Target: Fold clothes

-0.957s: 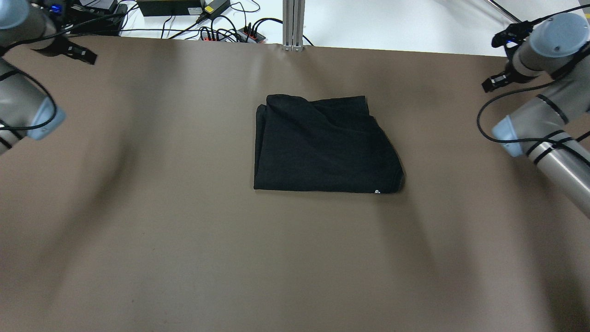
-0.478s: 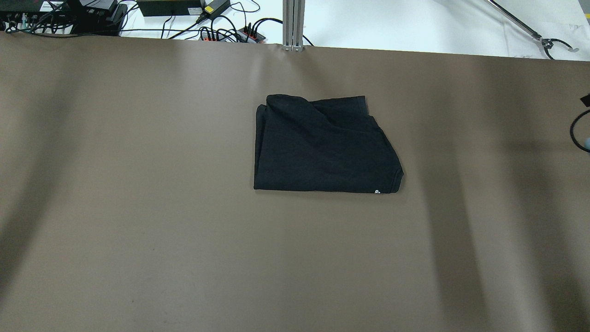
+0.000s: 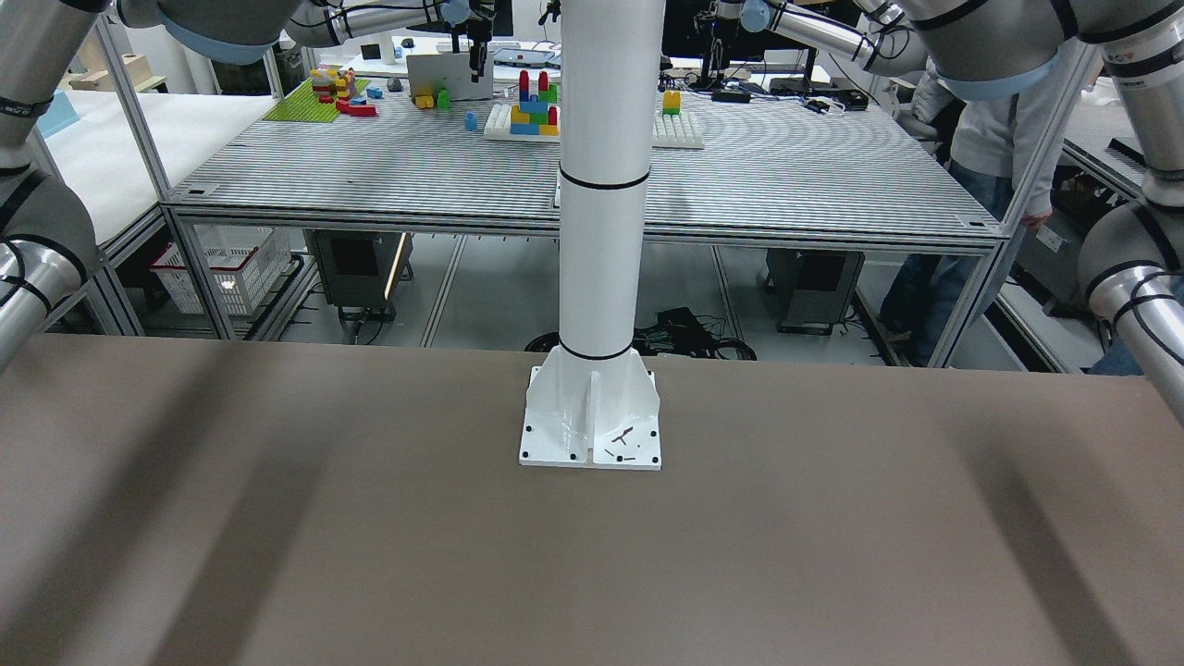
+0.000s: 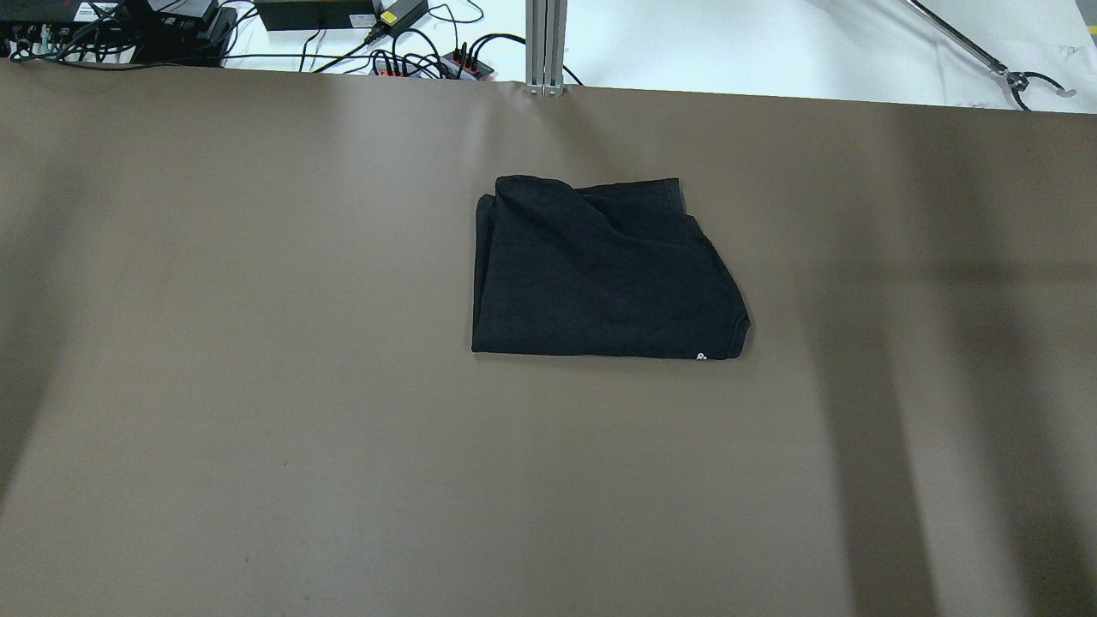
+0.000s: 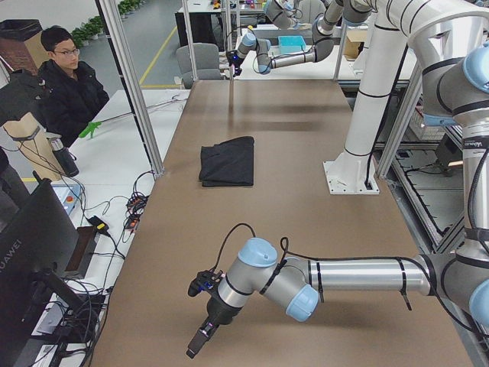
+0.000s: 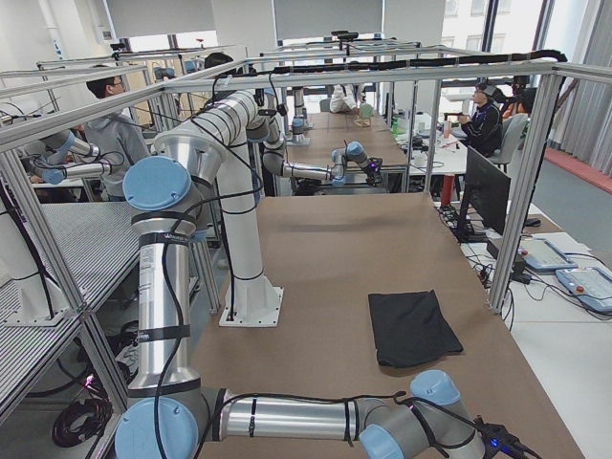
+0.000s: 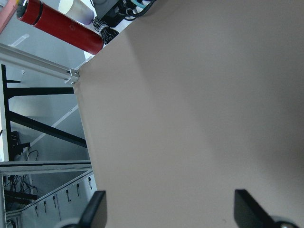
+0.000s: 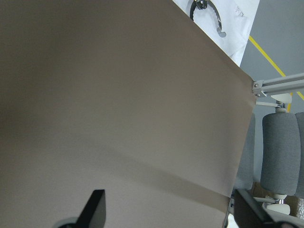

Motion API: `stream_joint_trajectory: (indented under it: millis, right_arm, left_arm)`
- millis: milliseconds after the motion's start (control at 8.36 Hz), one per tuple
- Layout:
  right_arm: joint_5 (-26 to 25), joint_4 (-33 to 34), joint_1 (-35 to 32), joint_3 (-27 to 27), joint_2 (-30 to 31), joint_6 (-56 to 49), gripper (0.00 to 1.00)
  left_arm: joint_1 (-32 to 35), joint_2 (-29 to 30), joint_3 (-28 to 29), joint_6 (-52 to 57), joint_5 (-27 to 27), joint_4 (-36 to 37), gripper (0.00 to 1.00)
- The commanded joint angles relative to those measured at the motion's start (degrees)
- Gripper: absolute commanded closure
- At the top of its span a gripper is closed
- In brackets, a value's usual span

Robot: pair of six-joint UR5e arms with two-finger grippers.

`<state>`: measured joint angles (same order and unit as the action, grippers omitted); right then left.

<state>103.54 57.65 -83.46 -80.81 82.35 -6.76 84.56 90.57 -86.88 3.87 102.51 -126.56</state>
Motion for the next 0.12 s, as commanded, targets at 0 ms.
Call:
stream_joint_trajectory:
  millis: [0]
  right_arm:
    - [0.3,0.7,-0.1,-5.5,3.1,0.0,0.05]
  left_arm:
    - [0.6,-0.7,-0.9,0.1,0.1,0.0,0.06]
